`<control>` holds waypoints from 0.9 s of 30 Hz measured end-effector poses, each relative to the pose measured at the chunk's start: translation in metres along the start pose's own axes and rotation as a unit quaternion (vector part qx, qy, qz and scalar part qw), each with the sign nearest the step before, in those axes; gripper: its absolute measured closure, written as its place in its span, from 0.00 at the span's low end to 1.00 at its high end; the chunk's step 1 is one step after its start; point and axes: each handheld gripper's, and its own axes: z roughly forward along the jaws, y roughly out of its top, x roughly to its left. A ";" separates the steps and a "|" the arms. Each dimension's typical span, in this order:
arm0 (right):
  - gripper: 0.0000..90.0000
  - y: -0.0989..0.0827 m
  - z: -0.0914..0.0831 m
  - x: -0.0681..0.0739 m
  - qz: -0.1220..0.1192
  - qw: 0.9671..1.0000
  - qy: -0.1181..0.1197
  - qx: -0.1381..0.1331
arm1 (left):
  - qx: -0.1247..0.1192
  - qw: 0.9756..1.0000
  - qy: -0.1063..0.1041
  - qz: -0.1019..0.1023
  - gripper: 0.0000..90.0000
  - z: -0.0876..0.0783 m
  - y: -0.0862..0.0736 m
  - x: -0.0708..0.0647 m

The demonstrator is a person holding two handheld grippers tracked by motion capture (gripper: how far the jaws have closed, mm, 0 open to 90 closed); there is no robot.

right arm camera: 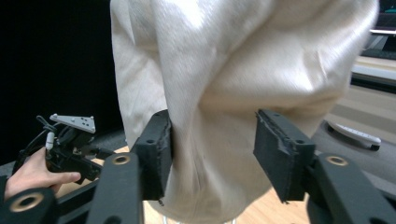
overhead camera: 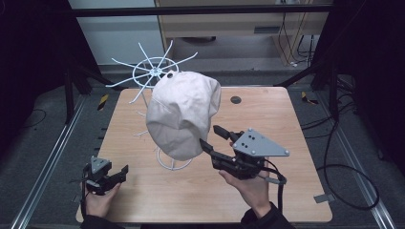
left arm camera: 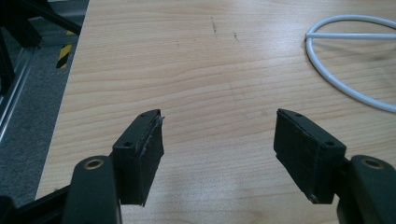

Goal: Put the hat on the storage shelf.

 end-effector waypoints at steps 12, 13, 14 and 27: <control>0.34 -0.041 -0.022 -0.031 0.037 0.999 -0.022 0.030 | 0.004 1.000 -0.008 0.005 0.38 0.001 0.000 -0.001; 0.33 -0.046 -0.024 -0.035 0.044 0.998 -0.025 0.035 | 0.005 1.000 -0.008 0.004 0.38 0.001 0.000 -0.001; 0.32 -0.050 -0.026 -0.039 0.050 0.997 -0.028 0.041 | 0.005 1.000 -0.009 0.005 0.39 0.001 0.000 -0.001; 0.22 -0.115 -0.030 -0.094 0.084 0.987 -0.079 0.116 | 0.009 1.000 -0.021 0.010 0.46 0.002 0.000 -0.002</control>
